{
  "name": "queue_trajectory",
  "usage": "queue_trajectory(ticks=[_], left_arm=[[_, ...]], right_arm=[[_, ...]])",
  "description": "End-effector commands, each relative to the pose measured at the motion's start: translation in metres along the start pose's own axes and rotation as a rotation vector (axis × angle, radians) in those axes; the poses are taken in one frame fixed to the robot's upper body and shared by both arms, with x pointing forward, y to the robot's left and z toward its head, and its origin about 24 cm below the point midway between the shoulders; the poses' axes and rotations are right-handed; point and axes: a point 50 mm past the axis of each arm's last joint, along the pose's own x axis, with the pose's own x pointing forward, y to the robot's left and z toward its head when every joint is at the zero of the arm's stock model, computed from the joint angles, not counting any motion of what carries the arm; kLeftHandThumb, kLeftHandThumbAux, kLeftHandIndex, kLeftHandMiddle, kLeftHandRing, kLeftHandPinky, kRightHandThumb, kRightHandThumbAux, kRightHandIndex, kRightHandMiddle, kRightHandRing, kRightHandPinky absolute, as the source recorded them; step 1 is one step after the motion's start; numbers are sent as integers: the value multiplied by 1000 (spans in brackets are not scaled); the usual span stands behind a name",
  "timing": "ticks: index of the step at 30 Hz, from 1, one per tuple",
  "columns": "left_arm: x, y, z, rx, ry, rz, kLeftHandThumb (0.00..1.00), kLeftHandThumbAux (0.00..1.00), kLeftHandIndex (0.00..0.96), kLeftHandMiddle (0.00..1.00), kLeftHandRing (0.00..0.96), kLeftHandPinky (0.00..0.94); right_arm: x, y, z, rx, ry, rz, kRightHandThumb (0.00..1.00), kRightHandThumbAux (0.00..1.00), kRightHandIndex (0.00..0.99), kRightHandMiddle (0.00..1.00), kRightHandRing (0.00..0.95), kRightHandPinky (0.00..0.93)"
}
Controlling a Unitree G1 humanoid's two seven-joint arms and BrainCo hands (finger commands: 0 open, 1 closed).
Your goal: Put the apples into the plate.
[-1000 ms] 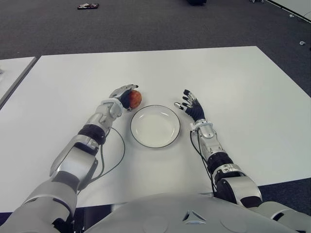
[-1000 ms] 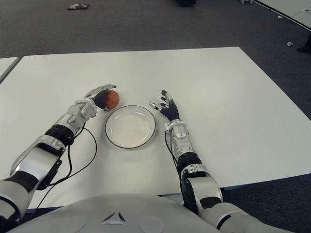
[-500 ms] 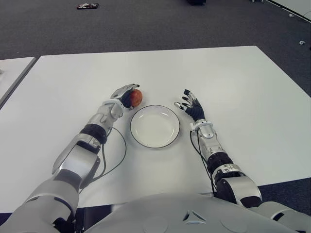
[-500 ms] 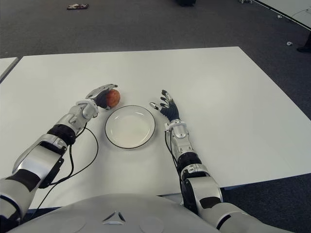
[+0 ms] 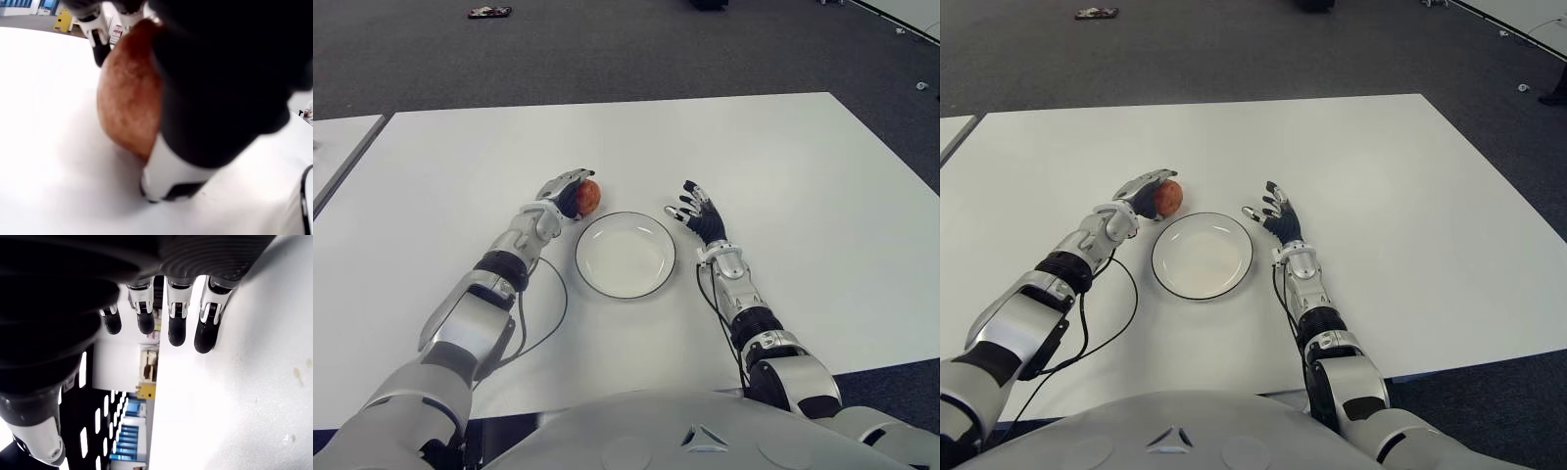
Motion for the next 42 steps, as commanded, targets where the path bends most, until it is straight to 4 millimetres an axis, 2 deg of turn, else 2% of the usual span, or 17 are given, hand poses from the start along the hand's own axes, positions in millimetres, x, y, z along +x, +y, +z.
queue_trajectory(ticks=[1, 2, 3, 4, 5, 7, 8, 10, 14, 20, 23, 24, 25, 26, 29, 34, 42], left_arm=[[-7, -21, -8, 8, 20, -59, 33, 404, 28, 63, 126, 270], [-7, -21, -8, 11, 17, -57, 36, 415, 98, 165, 227, 350], [-7, -23, -8, 10, 12, -53, 38, 418, 124, 201, 263, 378], [-7, -24, -8, 9, 9, -50, 96, 461, 220, 346, 380, 459], [-8, -25, -8, 5, 1, -42, 136, 488, 283, 439, 455, 510], [-8, -25, -8, -1, -11, -26, 266, 538, 386, 537, 543, 600], [-9, -26, -8, -3, -14, -19, 423, 595, 403, 583, 587, 652], [-9, -28, -8, -9, -18, 9, 562, 644, 420, 637, 639, 708], [-10, -29, -7, -19, -23, 58, 685, 684, 436, 714, 708, 767], [-10, -32, -8, -51, -10, 96, 724, 693, 444, 772, 763, 795], [-10, -33, -8, -57, -8, 96, 728, 694, 445, 782, 773, 802], [-10, -33, -8, -59, -7, 95, 730, 694, 445, 791, 782, 803], [-11, -34, -8, -60, -8, 96, 731, 694, 446, 796, 787, 803], [-11, -34, -8, -61, -8, 96, 732, 694, 446, 801, 792, 802], [-12, -36, -9, -51, -14, 102, 734, 694, 446, 810, 802, 789], [-13, -37, -9, -43, -18, 107, 736, 693, 446, 814, 806, 766], [-14, -38, -8, -35, -27, 130, 738, 693, 446, 814, 801, 730]], right_arm=[[-14, 0, -33, 6, 172, 2, 122, 703, 0, 59, 112, 184], [-14, 0, -33, 5, 172, 2, 122, 703, 0, 59, 111, 178], [-14, 0, -33, 5, 173, 2, 121, 703, 0, 59, 111, 176], [-14, 0, -33, 5, 174, 1, 120, 702, 0, 60, 111, 176], [-14, -1, -33, 5, 176, -1, 119, 700, 0, 61, 112, 176], [-14, -1, -33, 6, 179, -4, 116, 699, 0, 72, 124, 195], [-14, -1, -33, 6, 180, -6, 114, 697, 0, 84, 137, 215], [-14, -1, -33, 6, 183, -9, 113, 696, 8, 106, 166, 257], [-13, -2, -33, 6, 185, -14, 122, 697, 37, 160, 235, 341], [-12, -3, -34, 13, 199, -24, 154, 720, 159, 291, 381, 460], [-12, -3, -33, 21, 202, -27, 166, 728, 195, 331, 420, 494], [-12, -4, -33, 26, 202, -28, 349, 729, 274, 377, 458, 525], [-12, -4, -33, 34, 201, -30, 466, 729, 325, 407, 483, 545], [-12, -4, -33, 39, 200, -32, 543, 729, 359, 433, 503, 561], [-12, -3, -32, 63, 189, -41, 638, 727, 401, 499, 556, 593], [-13, -4, -31, 69, 182, -50, 679, 725, 421, 555, 595, 614], [-13, -4, -31, 70, 179, -55, 686, 724, 426, 607, 621, 620]])
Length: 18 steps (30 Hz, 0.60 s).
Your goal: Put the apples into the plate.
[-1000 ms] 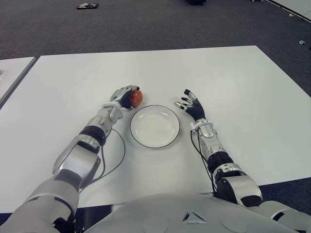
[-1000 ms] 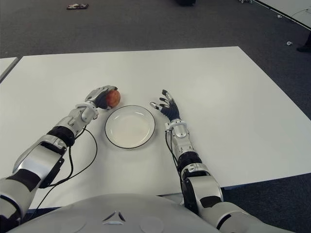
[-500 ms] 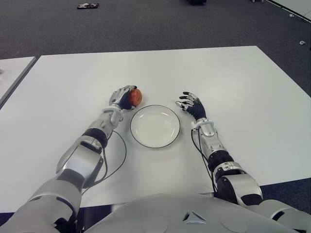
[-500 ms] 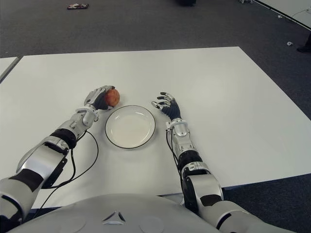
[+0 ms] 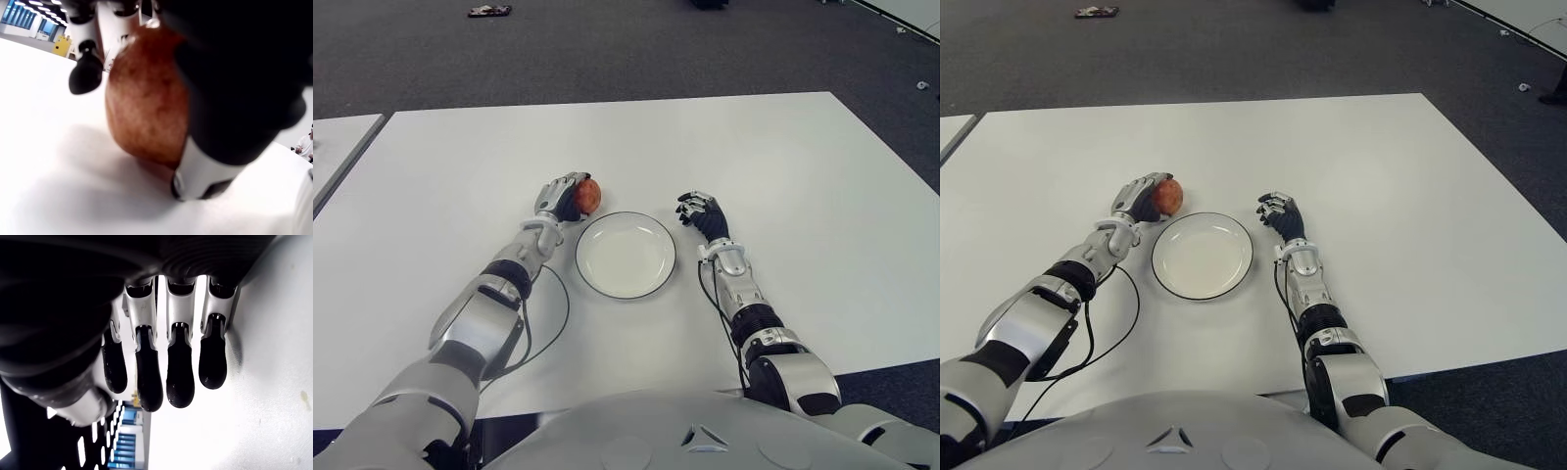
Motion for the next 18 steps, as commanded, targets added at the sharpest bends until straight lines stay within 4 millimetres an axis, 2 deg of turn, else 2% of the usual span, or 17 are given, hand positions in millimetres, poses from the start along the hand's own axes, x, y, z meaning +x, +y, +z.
queue_trajectory(ticks=[1, 18], left_arm=[[-10, -17, -4, 23, 10, -57, 739, 693, 446, 814, 800, 728], [-9, -14, -2, 25, -15, -24, 738, 694, 446, 823, 811, 773]], right_arm=[[-15, 0, -32, 28, 158, -12, 686, 724, 427, 610, 623, 620], [-13, 1, -30, 32, 167, -18, 680, 725, 423, 585, 597, 588]])
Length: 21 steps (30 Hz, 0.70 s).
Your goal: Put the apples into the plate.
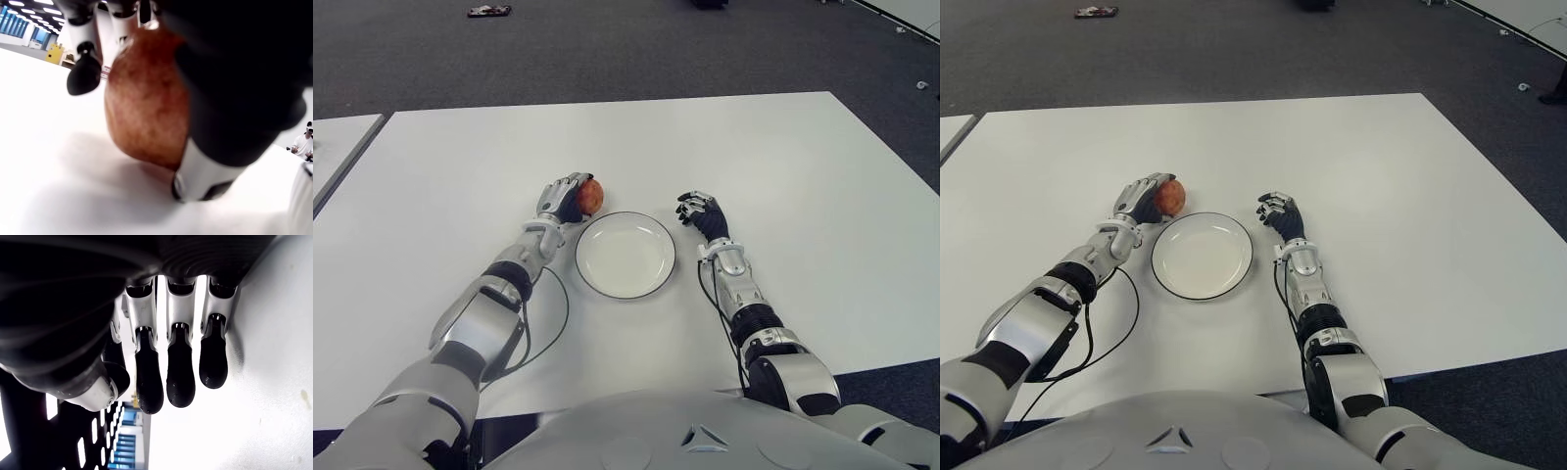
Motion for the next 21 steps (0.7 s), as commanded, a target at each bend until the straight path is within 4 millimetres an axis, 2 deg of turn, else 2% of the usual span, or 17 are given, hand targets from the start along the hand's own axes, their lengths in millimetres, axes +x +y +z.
queue_trajectory(ticks=[1, 16, 20, 21], left_arm=[[-8, -12, -4, 11, 15, -46, 738, 694, 446, 823, 811, 770], [-7, -7, -3, 1, -5, -21, 738, 694, 446, 817, 800, 725], [-6, -7, -3, 4, -5, -19, 738, 694, 446, 817, 800, 736], [-6, -7, -3, 5, -6, -19, 738, 694, 446, 817, 802, 745]], right_arm=[[-13, 0, -31, 26, 160, -14, 680, 725, 423, 582, 594, 587], [-12, 1, -30, 26, 161, -21, 675, 727, 420, 509, 545, 562], [-12, 1, -29, 28, 160, -23, 673, 727, 417, 484, 521, 526], [-12, 1, -29, 28, 159, -24, 672, 728, 414, 453, 495, 484]])
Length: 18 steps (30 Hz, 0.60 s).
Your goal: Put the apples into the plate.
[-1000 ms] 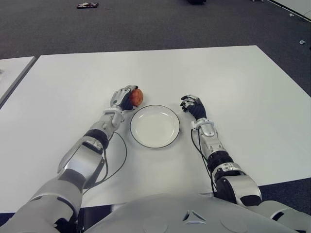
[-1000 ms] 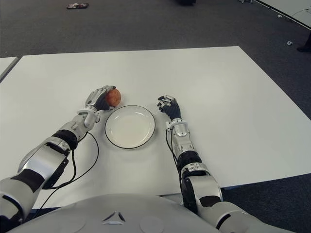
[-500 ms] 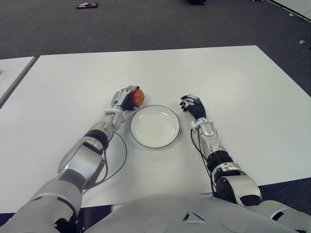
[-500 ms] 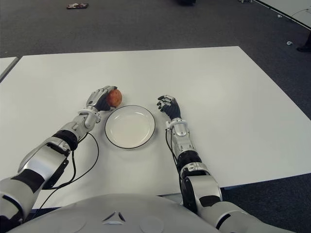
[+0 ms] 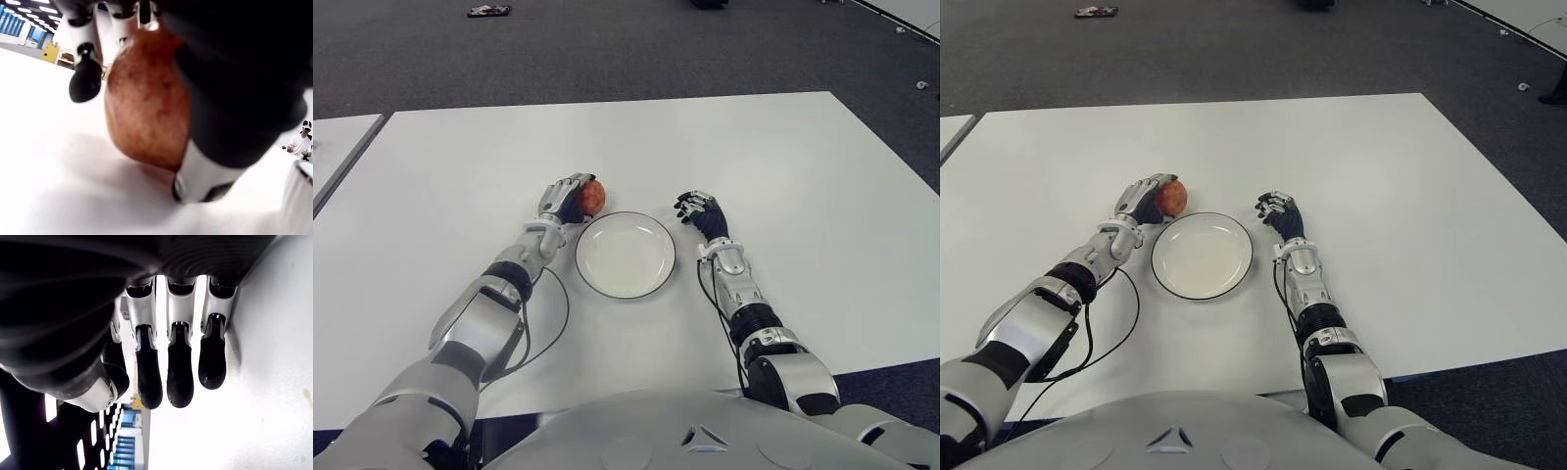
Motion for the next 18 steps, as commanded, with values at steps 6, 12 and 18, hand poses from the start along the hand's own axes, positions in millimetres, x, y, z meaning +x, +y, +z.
queue_trajectory(ticks=[6, 12, 18], left_arm=[[-5, -6, -4, 12, 7, -19, 738, 694, 446, 822, 807, 748], [-4, -1, -2, 7, -20, -5, 737, 694, 446, 828, 813, 755], [-4, 1, 1, -1, -49, 7, 737, 694, 446, 830, 813, 710]], right_arm=[[-13, 0, -29, 16, 128, -1, 319, 680, 241, 304, 359, 337], [-16, 1, -30, 1, 101, 19, 123, 662, 77, 121, 152, 159], [-17, 1, -31, -9, 97, 22, 82, 671, 14, 24, 45, 62]])
